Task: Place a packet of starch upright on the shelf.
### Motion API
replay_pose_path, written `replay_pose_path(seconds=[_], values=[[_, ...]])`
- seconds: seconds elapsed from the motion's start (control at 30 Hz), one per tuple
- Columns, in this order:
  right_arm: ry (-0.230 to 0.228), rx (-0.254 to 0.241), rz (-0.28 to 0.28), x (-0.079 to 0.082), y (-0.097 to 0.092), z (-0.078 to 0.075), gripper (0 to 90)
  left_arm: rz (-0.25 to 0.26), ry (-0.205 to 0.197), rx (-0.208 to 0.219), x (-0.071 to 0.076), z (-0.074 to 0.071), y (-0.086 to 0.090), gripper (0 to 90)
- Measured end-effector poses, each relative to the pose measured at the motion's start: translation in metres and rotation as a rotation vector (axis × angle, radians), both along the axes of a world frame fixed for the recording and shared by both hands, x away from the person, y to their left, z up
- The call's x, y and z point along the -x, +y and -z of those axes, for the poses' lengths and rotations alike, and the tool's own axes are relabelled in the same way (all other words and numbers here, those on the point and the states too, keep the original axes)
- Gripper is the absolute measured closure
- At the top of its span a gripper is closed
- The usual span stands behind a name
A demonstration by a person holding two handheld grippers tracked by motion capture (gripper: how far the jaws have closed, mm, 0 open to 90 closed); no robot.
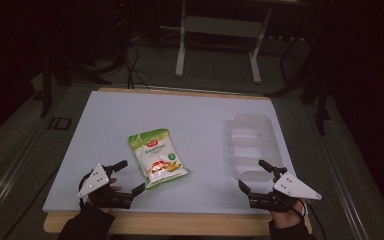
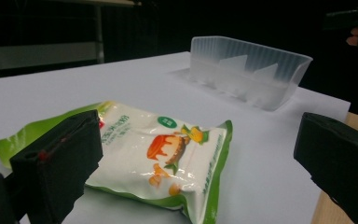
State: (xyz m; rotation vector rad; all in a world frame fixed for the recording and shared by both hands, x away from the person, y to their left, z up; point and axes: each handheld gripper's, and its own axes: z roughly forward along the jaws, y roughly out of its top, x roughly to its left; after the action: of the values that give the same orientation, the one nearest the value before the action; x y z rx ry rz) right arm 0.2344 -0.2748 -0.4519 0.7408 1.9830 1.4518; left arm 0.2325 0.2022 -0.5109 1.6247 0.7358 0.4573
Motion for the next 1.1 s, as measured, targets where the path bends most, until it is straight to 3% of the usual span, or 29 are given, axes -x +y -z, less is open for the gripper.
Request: replay_pose_path(seconds=[0.17, 0.43, 0.6, 0.8, 1.1], values=[[-0.009, -0.006, -0.006, 0.0, 0.0, -0.001, 10.0, 0.027, -0.01, -0.008, 0.001, -0.001, -0.002, 1.6], [-0.005, -0.005, -0.016, 0.002, 0.002, -0.005, 10.0, 0.08, 0.028, -0.031, 0.005, -0.012, -0.012, 1.6], [-0.016, -0.014, -0.052, 0.004, 0.003, -0.01, 10.0, 0.133, 0.02, -0.001, 0.008, -0.027, -0.015, 1.6], [-0.053, -0.007, -0.075, 0.008, 0.005, -0.017, 10.0, 0.145, -0.002, -0.061, 0.007, -0.039, -0.02, 1.6], [-0.044, -0.034, -0.061, 0.008, 0.006, -0.021, 9.1, 0.11, -0.016, -0.102, -0.011, -0.056, -0.013, 1.6]])
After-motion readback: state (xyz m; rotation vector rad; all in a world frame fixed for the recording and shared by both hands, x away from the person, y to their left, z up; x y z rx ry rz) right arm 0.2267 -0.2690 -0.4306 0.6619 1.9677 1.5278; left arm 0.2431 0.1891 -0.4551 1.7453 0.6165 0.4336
